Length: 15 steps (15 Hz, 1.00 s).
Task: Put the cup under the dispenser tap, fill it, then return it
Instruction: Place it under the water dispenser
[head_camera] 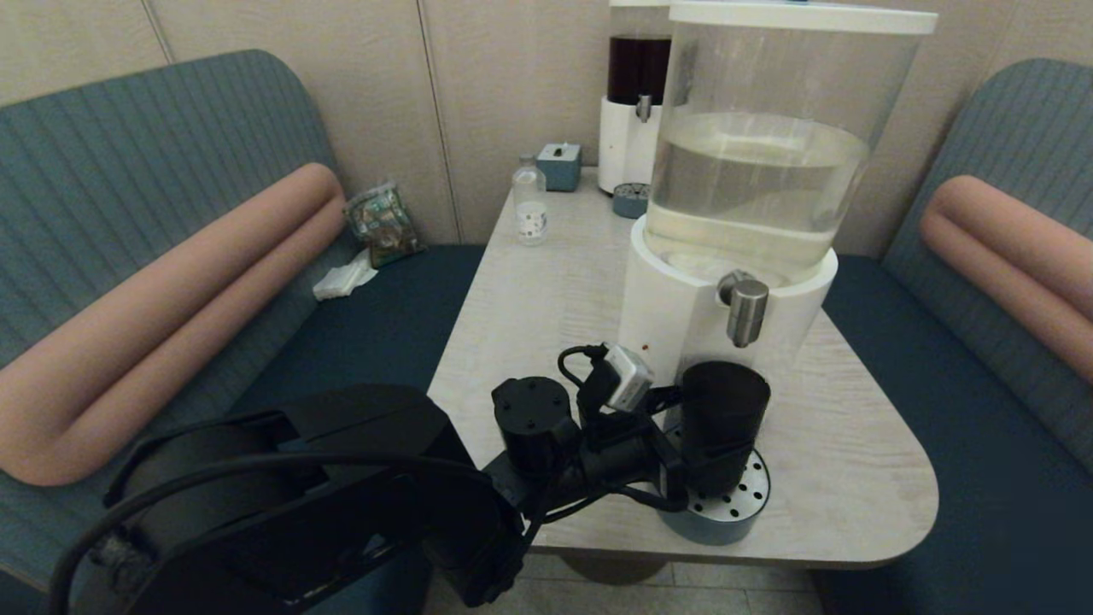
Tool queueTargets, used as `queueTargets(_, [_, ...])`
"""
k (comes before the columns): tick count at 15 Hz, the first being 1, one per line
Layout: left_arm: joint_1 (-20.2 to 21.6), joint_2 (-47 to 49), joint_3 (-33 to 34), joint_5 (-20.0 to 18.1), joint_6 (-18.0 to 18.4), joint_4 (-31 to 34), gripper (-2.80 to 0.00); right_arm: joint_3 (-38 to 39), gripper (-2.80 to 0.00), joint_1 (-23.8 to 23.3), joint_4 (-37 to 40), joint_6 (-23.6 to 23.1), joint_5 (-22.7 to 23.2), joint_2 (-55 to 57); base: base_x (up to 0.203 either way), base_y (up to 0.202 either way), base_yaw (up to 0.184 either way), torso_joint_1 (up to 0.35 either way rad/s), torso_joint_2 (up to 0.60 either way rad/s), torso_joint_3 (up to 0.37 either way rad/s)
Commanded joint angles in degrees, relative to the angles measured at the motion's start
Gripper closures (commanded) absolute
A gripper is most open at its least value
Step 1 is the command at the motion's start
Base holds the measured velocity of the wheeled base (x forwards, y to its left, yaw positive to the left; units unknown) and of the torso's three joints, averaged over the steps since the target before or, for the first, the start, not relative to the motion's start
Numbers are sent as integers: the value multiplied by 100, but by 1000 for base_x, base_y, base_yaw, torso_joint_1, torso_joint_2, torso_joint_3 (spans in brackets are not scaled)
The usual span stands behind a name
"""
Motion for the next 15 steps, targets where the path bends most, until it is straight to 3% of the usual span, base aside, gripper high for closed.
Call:
queueTargets(1, [-1, -58, 67, -16, 9, -62, -280, 0, 0, 1, 1, 4, 3, -2, 0, 0, 0, 0, 0, 0])
queueTargets(6, [1, -412, 441, -16, 31, -67, -280, 0, 0, 1, 8, 4, 3, -2, 0, 0, 0, 0, 0, 0])
queueTargets(15, [34, -1925, 2468, -16, 63, -73, -280, 5, 0, 1, 7, 1, 3, -2, 0, 0, 0, 0, 0, 0])
